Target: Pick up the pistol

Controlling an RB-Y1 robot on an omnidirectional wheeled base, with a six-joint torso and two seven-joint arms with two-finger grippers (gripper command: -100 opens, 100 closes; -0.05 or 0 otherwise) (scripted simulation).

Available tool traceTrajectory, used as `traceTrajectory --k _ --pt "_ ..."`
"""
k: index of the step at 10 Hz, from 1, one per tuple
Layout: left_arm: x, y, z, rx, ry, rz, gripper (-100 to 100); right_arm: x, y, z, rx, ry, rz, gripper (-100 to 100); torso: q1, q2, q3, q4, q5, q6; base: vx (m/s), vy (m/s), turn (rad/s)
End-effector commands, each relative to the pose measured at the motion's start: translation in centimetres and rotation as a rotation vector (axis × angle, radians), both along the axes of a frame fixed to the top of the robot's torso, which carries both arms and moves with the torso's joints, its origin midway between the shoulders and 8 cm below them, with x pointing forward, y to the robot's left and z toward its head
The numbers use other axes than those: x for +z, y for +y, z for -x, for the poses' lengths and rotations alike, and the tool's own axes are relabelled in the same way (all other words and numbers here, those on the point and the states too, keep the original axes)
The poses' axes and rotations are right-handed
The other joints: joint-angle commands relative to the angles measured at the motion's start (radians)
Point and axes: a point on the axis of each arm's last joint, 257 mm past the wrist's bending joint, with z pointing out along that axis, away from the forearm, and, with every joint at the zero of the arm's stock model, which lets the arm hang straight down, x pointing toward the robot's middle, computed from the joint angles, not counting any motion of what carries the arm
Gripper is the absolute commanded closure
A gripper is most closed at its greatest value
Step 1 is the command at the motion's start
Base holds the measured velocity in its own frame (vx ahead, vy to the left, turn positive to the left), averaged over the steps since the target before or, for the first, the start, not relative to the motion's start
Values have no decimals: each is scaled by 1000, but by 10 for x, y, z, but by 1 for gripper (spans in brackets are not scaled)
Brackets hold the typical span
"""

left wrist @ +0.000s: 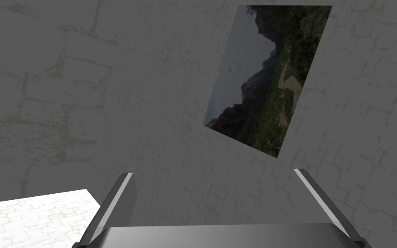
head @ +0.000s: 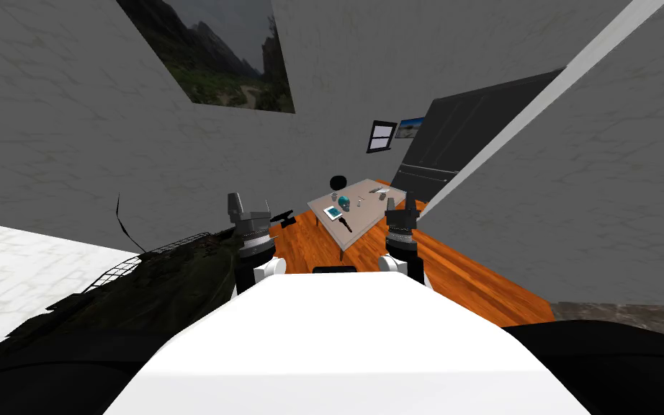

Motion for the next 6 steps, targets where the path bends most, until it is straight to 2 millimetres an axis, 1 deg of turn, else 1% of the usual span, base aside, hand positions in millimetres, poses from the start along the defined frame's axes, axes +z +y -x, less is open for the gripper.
traceTrajectory --k 1,3,5,6 --pt "0 0 0 0 0 0 0 -15 -2 -6 -16 38 45 -100 0 0 0 0 0 0 -28 -6 149" --pt "0 0 0 0 0 0 0 -38 -7 -15 -38 92 105 -100 -2 2 1 0 0 0 -47 -27 148" --pt "0 0 0 0 0 0 0 -68 -14 -25 -65 164 180 -100 -3 3 2 1 -1 0 -43 -36 188" --pt "0 0 0 0 0 0 0 -80 -18 -29 -79 191 222 -100 -3 3 2 1 -1 0 -41 -47 199"
